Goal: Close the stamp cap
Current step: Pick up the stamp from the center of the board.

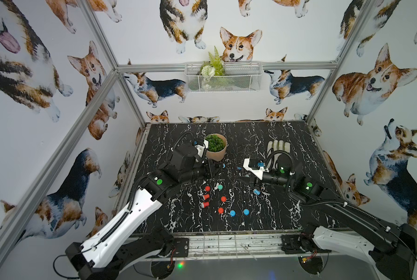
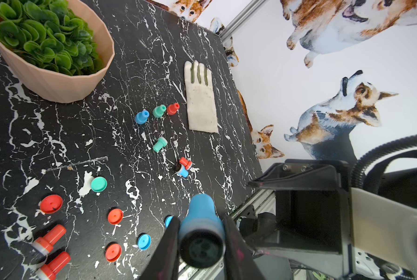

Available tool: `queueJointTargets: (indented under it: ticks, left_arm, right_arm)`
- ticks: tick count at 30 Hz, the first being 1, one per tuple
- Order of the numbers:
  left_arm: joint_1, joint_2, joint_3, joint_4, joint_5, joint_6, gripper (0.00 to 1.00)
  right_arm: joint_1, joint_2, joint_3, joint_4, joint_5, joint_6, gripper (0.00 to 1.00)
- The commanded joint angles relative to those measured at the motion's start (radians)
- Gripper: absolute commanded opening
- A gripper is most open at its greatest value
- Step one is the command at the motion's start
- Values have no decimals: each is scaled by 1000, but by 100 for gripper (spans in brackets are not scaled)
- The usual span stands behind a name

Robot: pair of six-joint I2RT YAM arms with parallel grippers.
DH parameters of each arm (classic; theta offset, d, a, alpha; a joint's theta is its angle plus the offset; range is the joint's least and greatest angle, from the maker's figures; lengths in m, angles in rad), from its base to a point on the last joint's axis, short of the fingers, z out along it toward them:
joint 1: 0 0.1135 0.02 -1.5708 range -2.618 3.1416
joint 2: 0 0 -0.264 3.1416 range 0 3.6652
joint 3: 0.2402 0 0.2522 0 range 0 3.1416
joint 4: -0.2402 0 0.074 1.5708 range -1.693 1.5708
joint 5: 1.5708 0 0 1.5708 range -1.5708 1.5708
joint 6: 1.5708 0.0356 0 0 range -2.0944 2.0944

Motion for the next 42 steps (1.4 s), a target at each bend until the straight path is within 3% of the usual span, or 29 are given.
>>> queueJointTargets:
  ticks: [1, 17, 24, 27, 30, 38, 42]
  left_arm:
    - [4, -17, 26, 32, 17, 2, 17]
    - [69, 15, 76, 88, 225, -13, 17]
    - [211, 158, 93, 242, 495, -130, 15]
    - [252, 173, 59, 285, 559, -143, 15]
    - [272, 179, 24, 348, 609, -145, 14]
    - [279, 177, 0, 486, 751, -231, 14]
    - [279, 148, -51, 574, 802, -255, 14]
  right_arm:
    - [2, -31, -18, 17, -12, 39, 50]
    - [12, -39, -48, 164, -22, 150, 48]
    - [13, 8, 14, 120, 39, 154, 49]
    - [13, 9, 17, 104, 42, 162, 49]
    - [13, -7, -23, 135, 50, 134, 49]
    - [19, -60, -63, 265, 101, 277, 49]
    - [20, -89, -113, 360, 77, 279, 49]
